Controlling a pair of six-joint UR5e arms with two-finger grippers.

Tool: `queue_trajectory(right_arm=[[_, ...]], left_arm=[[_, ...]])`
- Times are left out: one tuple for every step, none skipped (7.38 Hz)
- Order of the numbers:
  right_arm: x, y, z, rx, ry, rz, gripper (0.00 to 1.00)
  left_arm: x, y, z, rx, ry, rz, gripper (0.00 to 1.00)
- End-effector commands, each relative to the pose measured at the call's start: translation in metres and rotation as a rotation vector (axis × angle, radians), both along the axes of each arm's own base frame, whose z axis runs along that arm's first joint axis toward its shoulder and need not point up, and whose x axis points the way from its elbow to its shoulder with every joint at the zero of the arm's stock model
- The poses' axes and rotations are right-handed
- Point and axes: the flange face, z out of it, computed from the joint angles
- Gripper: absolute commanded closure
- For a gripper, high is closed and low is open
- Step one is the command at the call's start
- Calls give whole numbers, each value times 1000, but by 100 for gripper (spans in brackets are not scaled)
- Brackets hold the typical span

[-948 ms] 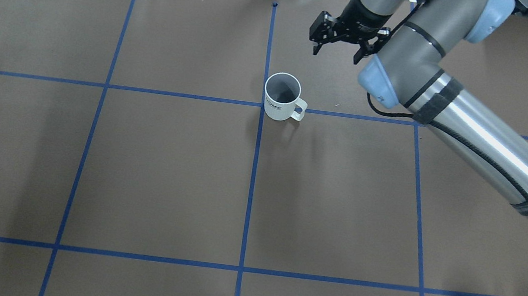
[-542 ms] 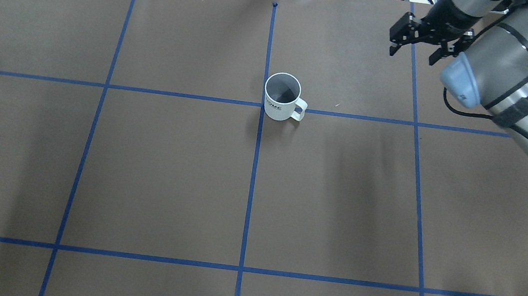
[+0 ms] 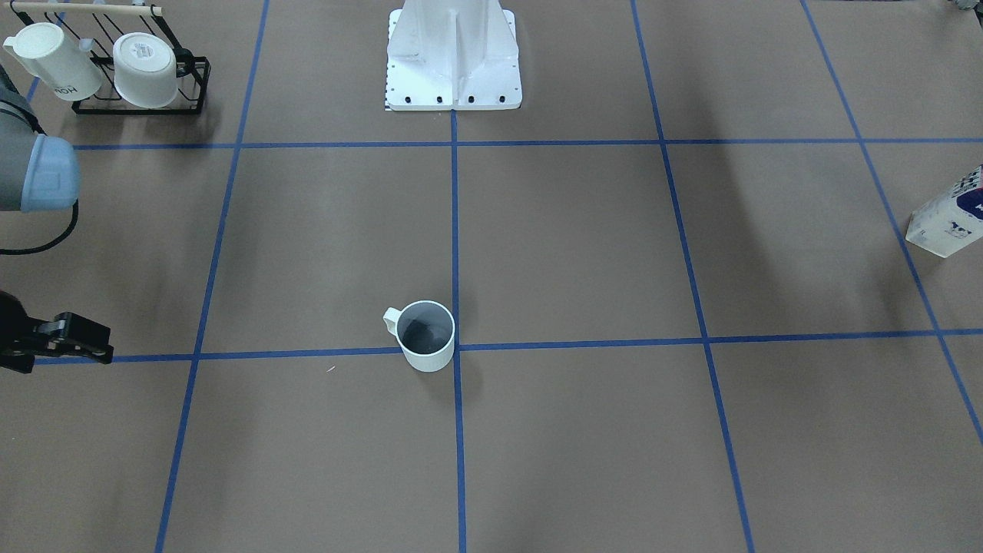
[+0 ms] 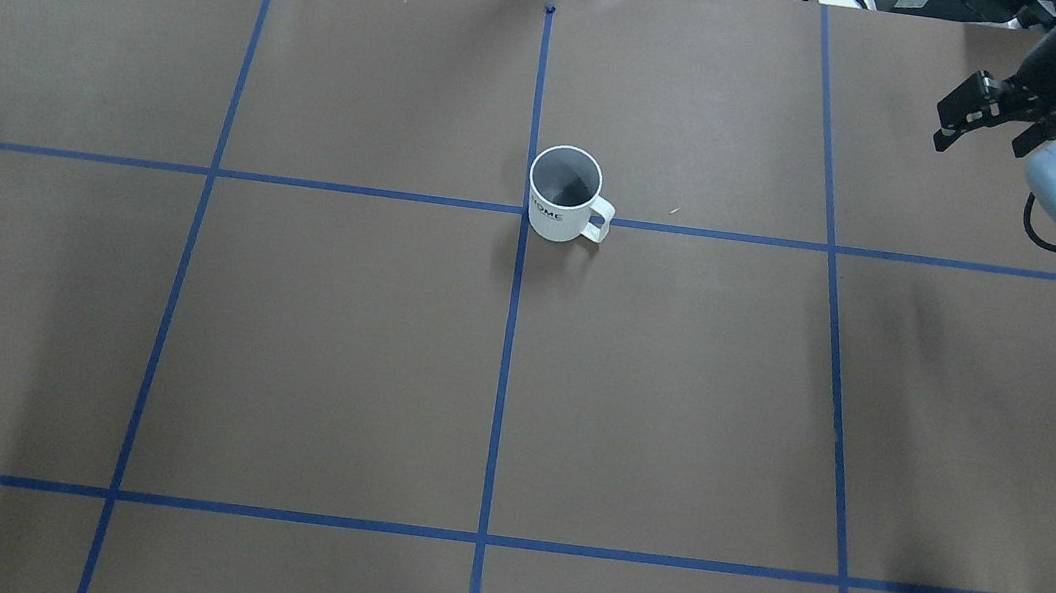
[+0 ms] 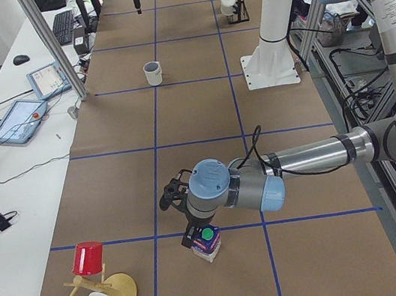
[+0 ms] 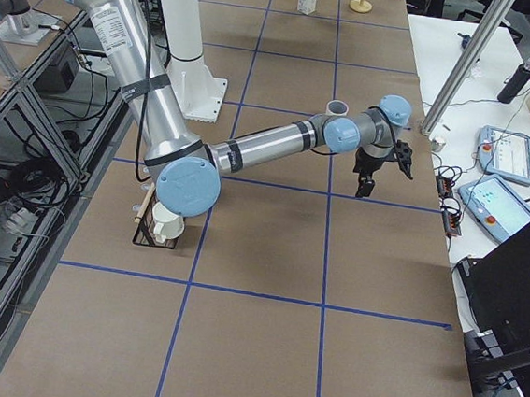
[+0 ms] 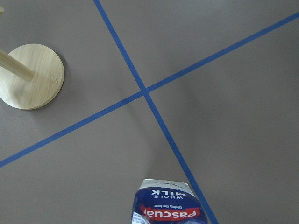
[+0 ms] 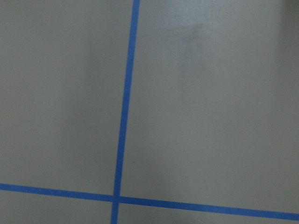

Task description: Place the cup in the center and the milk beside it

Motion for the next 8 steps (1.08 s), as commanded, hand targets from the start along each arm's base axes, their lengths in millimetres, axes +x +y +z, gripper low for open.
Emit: queue_trajectory(right_arm=[[13,9,28,6,14,-33,0],[16,9,28,3,10,-29,0],[19,13,30,3,10,-27,0],[17,14,30,0,5,-31,0],[15,13,30,-2,8,-31,0],[15,13,28,1,5,-31,0],[15,14,29,-2,6,-30,0],[15,12,26,-2,6,-24,0]], left_arm=[[9,-1,5,-8,-5,21,2],[13,-1,9,-17,-5,31,2],[15,-1,11,-20,-5,37,2],[16,-1,14,-26,-5,38,2],[17,-1,17,-32,-5,41,2],[19,-1,19,-35,-5,47,2],[20,-2,21,-40,-4,49,2],[22,-2,22,-41,-5,54,2]])
